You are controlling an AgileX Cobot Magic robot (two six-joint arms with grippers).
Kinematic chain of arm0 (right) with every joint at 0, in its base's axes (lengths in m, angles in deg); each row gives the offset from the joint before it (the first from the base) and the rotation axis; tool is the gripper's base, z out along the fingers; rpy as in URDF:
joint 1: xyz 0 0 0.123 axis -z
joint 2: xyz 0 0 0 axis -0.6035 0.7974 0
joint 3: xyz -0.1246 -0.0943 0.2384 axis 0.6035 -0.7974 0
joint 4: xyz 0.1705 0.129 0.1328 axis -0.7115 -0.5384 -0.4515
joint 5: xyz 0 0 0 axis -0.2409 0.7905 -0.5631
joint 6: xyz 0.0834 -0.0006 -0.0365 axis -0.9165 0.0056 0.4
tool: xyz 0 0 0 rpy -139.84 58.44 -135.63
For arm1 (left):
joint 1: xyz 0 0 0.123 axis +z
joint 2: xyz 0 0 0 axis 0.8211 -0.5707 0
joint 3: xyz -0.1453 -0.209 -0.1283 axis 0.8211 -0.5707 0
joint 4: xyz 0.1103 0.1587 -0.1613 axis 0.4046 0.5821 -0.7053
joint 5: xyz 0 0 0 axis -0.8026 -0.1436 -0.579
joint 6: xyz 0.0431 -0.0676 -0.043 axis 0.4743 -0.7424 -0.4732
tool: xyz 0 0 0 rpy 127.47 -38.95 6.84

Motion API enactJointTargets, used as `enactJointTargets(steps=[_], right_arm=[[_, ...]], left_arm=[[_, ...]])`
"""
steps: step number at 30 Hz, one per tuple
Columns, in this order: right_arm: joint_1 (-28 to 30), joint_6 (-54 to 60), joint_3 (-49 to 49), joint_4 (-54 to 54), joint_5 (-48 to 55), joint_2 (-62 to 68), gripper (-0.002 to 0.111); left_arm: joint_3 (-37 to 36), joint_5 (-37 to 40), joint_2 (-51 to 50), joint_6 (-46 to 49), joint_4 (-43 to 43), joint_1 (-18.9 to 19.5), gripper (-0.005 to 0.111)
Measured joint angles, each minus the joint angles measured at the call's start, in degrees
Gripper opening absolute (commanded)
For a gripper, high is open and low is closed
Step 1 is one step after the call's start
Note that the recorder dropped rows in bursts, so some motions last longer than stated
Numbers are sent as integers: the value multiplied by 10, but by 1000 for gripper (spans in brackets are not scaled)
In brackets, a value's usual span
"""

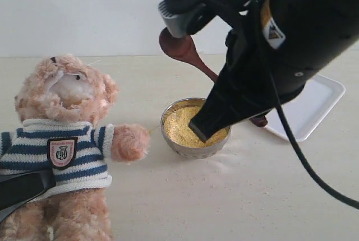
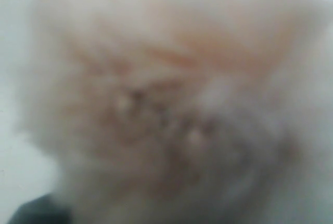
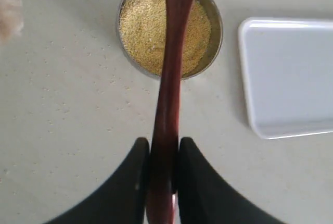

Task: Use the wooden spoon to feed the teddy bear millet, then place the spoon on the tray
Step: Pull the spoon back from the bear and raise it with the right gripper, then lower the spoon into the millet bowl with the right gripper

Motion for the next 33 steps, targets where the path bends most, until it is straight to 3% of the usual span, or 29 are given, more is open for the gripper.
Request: enactJointTargets(steps=[6, 15, 22, 33], right_arm=[[69, 8, -70, -64, -60, -16, 0], [150, 128, -74, -122, -30, 18, 0], [161, 196, -39, -102, 42, 93, 0], [149, 231, 91, 51, 72, 220, 0]], left_arm=[[0, 0, 0, 0, 0, 0, 5], [0, 0, 0, 0, 0, 0, 5], [0, 0, 0, 0, 0, 0, 5], [0, 0, 0, 0, 0, 0, 5]])
